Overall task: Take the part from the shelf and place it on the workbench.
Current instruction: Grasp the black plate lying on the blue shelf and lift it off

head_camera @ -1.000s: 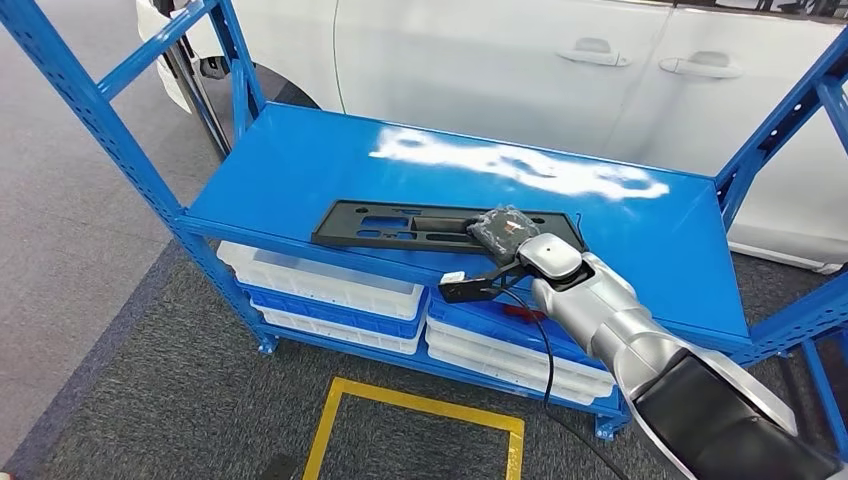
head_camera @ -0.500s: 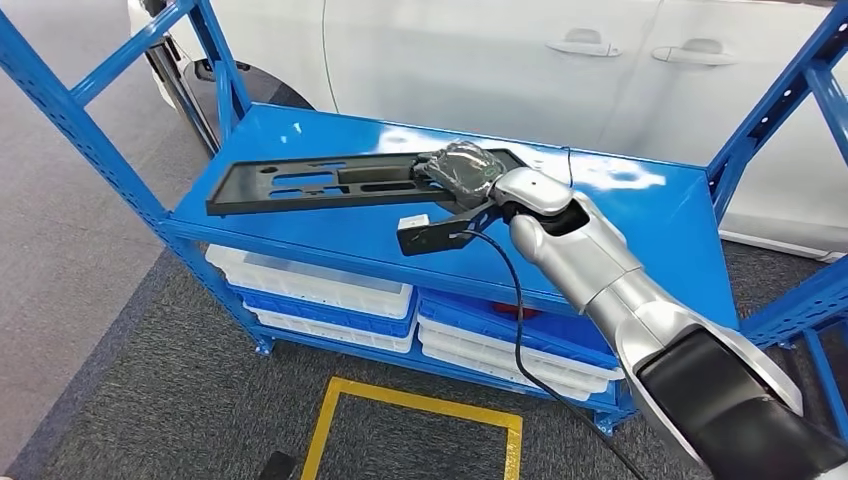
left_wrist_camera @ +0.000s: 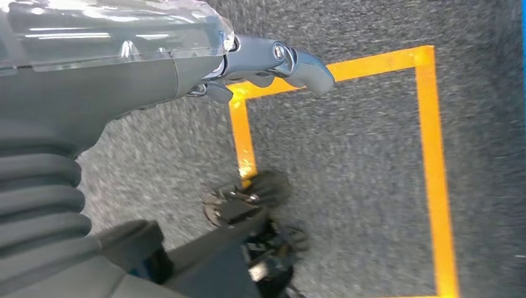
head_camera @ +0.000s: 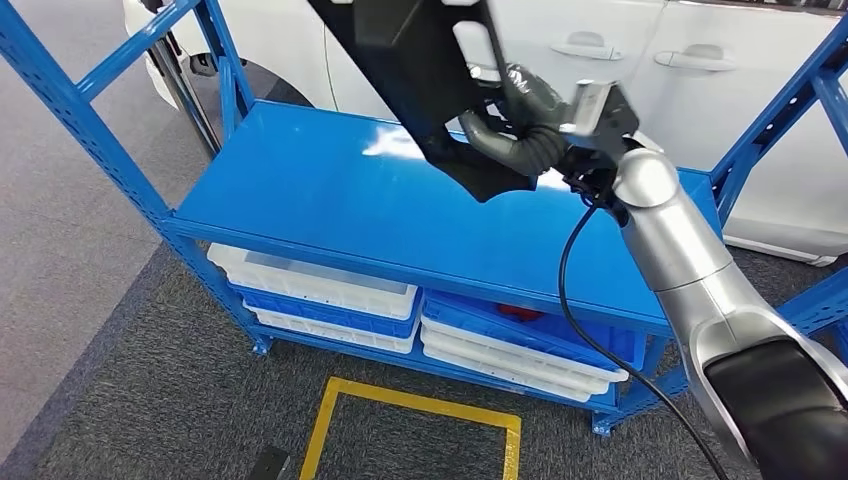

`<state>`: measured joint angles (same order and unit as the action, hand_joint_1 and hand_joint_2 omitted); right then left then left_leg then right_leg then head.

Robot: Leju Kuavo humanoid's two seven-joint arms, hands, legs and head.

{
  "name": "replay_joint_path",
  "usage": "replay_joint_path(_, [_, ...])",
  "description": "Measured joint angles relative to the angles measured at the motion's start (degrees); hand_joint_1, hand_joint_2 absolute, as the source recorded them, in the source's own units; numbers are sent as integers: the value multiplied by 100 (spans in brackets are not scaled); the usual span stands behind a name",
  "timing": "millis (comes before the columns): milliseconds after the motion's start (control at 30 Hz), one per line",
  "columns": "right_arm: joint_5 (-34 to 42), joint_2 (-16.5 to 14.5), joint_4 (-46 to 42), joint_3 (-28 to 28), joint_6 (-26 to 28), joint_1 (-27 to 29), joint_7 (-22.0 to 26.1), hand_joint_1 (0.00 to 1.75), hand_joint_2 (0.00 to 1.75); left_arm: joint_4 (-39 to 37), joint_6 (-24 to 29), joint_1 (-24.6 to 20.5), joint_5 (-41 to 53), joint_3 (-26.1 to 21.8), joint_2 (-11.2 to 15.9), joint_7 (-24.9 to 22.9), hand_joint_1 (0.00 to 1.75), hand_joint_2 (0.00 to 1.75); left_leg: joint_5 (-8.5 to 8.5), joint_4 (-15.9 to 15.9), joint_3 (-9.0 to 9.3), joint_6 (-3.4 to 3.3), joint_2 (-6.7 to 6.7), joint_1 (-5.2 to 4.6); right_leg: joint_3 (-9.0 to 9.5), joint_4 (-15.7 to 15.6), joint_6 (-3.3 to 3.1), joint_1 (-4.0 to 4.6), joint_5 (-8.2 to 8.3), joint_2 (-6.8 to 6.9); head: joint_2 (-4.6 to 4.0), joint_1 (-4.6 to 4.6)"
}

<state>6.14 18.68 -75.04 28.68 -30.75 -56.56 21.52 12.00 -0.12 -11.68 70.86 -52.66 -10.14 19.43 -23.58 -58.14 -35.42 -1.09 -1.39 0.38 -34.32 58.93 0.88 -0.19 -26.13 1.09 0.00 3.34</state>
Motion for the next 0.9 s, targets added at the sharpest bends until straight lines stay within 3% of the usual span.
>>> replay_joint_path(67, [576, -50, -268, -181, -149, 214, 40, 175, 175, 0, -50, -20, -90, -61, 4, 30, 0, 175, 18, 52, 37, -58, 43, 16, -189, 424, 36, -16, -255, -39, 0, 0])
replay_joint_path(133, [756, -150, -453, -295, -195, 407, 50, 175, 175, 0, -69, -31, -123, -111, 14, 42, 0, 175, 13, 56, 41, -84, 88, 10, -562, 1172, 56, -25, -567, -56, 0, 1])
replay_joint_path(167, [783, -194, -512, -330, -202, 495, 45, 175, 175, 0, -74, -32, -127, -136, 19, 45, 0, 175, 9, 52, 41, -87, 105, 7, -708, 1446, 64, -32, -632, -57, 0, 1])
replay_joint_path(200, [817, -226, -562, -351, -210, 575, 41, 175, 175, 0, -82, -31, -136, -157, 25, 47, 0, 175, 5, 47, 41, -85, 116, 6, -767, 1534, 69, -41, -596, -57, 0, 1])
replay_joint_path(233, [884, -243, -610, -365, -235, 644, 43, 175, 175, 0, -103, -31, -152, -174, 28, 49, 0, 175, 0, 37, 40, -81, 122, 7, -719, 1410, 69, -50, -469, -55, 0, 0])
replay_joint_path(300, [1153, -251, -767, -379, -358, 819, 94, 175, 175, 0, -200, -27, -210, -203, 33, 53, 0, 175, -19, 10, 42, -56, 125, 8, -360, 670, 40, -56, -94, -23, 0, -1])
replay_joint_path(367, [1406, -269, -1012, -378, -499, 1111, 202, 175, 175, 0, -325, -6, -287, -251, 42, 60, 0, 175, -44, -24, 34, -5, 127, -10, -67, 67, -8, -26, 86, 27, 0, -1])
replay_joint_path(467, [1486, -303, -1343, -352, -624, 1633, 368, 175, 175, 0, -453, 60, -390, -336, 65, 84, 0, 175, -66, -21, 39, 90, 159, -26, -19, -50, -76, -13, 84, -3, 0, 0])
replay_joint_path(533, [1498, -269, -1516, -304, -742, 1951, 472, 175, 175, 0, -572, 90, -436, -380, 85, 102, 0, 175, -213, -189, -17, 156, 170, -21, -3, -80, -137, -41, 103, -21, 0, 1])
replay_joint_path(633, [1427, -161, -1714, -150, -893, 2458, 690, 175, 175, 0, -692, 155, -473, -446, 105, 148, 0, 175, -742, -1164, -429, 228, 165, -4, 9, -93, -197, -50, 104, -36, 0, 1])
replay_joint_path(700, [1281, -119, -1782, -27, -925, 2847, 858, 175, 175, 0, -665, 215, -511, -467, 109, 183, 0, 175, -859, -1618, -638, 241, 165, 0, 13, -91, -200, -48, 98, -61, 0, 1])
replay_joint_path(733, [1210, -109, -1801, 27, -932, 3042, 944, 175, 175, 0, -627, 238, -559, -483, 110, 187, 0, 175, -759, -1530, -595, 236, 164, 1, 18, -89, -197, -48, 93, -76, 0, 1])
replay_joint_path(767, [1141, -104, -1818, 82, -931, 3230, 1042, 175, 175, 0, -577, 255, -623, -515, 114, 186, 0, 175, -576, -1227, -447, 221, 161, 1, 26, -87, -191, -48, 87, -93, 0, 1])
replay_joint_path(833, [1046, -102, -1835, 156, -919, 3525, 1212, 175, 175, 0, -475, 273, -737, -597, 127, 181, 0, 175, -250, -406, -39, 168, 122, -6, 34, -77, -166, -39, 72, -126, 0, 1])
replay_joint_path(900, [996, -99, -1849, 218, -909, 3733, 1315, 175, 175, 0, -405, 286, -786, -668, 138, 182, 0, 175, -162, -12, 156, 115, 90, -24, 27, -71, -119, -29, 69, -153, 0, 1])
